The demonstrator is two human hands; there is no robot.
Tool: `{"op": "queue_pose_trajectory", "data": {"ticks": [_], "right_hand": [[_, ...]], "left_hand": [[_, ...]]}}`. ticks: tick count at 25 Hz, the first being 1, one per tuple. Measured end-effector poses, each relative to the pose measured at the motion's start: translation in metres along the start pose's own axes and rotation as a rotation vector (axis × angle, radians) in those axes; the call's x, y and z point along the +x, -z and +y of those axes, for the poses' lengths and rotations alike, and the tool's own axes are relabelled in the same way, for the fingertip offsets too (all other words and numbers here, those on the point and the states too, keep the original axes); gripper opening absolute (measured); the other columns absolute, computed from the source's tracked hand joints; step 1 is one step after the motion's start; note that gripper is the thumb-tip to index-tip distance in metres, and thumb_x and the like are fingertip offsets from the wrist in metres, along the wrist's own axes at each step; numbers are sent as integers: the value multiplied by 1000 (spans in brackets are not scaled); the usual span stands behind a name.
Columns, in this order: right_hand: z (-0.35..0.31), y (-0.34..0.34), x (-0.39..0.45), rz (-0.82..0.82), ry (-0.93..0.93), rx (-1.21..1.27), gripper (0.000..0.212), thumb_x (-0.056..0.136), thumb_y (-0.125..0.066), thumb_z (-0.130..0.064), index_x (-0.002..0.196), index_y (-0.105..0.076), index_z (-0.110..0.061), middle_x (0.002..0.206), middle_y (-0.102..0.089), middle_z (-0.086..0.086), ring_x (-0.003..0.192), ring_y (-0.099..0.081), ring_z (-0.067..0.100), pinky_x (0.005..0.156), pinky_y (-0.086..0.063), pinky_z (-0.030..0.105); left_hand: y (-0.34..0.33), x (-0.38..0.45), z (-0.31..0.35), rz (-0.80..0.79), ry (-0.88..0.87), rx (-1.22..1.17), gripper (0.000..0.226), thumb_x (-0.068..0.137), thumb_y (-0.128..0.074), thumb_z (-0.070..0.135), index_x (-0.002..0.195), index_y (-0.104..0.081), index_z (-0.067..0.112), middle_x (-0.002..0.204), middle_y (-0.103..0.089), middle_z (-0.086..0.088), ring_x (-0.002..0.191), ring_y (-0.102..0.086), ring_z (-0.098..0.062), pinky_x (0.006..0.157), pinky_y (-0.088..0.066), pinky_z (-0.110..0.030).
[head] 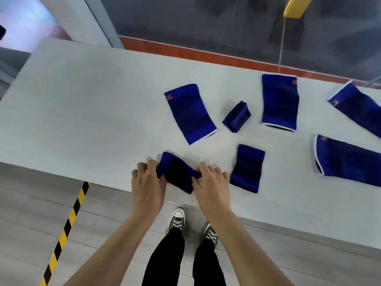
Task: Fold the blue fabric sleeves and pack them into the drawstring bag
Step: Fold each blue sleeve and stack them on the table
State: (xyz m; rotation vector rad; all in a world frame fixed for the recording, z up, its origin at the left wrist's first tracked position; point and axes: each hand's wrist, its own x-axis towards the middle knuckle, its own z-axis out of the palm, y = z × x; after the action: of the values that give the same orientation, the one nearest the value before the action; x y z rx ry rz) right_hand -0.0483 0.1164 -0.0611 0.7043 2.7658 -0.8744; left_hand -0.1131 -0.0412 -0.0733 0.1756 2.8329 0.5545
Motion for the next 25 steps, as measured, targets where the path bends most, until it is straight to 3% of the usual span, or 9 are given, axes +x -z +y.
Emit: {"op": "queue_pose_trajectory", "data": {"ticks": [2, 5, 8, 12, 17, 22, 25], "right_hand": [[6, 4, -10, 33, -21, 109, 18, 92, -63, -21, 108, -54, -24, 88, -66, -8, 88, -58, 19, 88, -42, 39], [24, 17, -24, 121, -64, 187, 33, 92, -62, -18, 121, -54, -30, 90, -66, -10, 82, -58, 15, 85, -43, 36], [48, 35, -32, 235, -171, 256, 18, 97, -58, -26, 115, -57, -29, 83, -68, -9, 77, -59, 15, 84, -45, 37], [82, 55, -41, 297, -395, 399, 4, 96, -59, -34, 96, -55, -32, 81, -68, -13, 77, -64, 16, 81, -52, 47], [101, 66, -46, 291, -548, 420, 10, 95, -60, -37, 87, -60, -30, 74, -65, -17, 80, -62, 18, 87, -49, 49], [105, 63, -41, 283, -556, 418, 15, 97, -58, -35, 84, -58, -29, 73, -62, -17, 79, -61, 20, 87, -48, 47], [105, 62, -35, 274, -531, 399, 14, 98, -57, -33, 85, -58, -26, 79, -55, -17, 77, -57, 15, 87, -48, 45]], "left_hand": [[2, -2, 13, -34, -15, -102, 21, 94, -59, 12, 112, -51, 17, 108, -53, -7, 96, -51, -30, 80, -47, -41], [5, 0, 40, -32, -137, -272, 19, 95, -57, 9, 109, -53, 21, 106, -51, 1, 85, -59, -19, 76, -52, -38], [0, 12, 81, -45, -313, -381, 28, 94, -59, 5, 116, -58, 22, 107, -57, 6, 84, -61, -10, 77, -54, -31], [-17, 24, 138, -147, -428, -419, 32, 92, -66, 8, 119, -59, 22, 105, -62, 8, 87, -61, -10, 81, -55, -28], [-43, 37, 169, -232, -485, -377, 23, 89, -72, 14, 112, -69, 19, 97, -67, 10, 83, -62, -5, 81, -56, -28], [-53, 45, 181, -143, -685, -140, 12, 92, -68, 19, 104, -67, 17, 114, -62, 5, 100, -55, -16, 81, -51, -31], [-56, 47, 184, -145, -700, -99, 8, 95, -64, 19, 103, -62, 17, 108, -65, 5, 95, -54, -16, 79, -51, -36]]}}
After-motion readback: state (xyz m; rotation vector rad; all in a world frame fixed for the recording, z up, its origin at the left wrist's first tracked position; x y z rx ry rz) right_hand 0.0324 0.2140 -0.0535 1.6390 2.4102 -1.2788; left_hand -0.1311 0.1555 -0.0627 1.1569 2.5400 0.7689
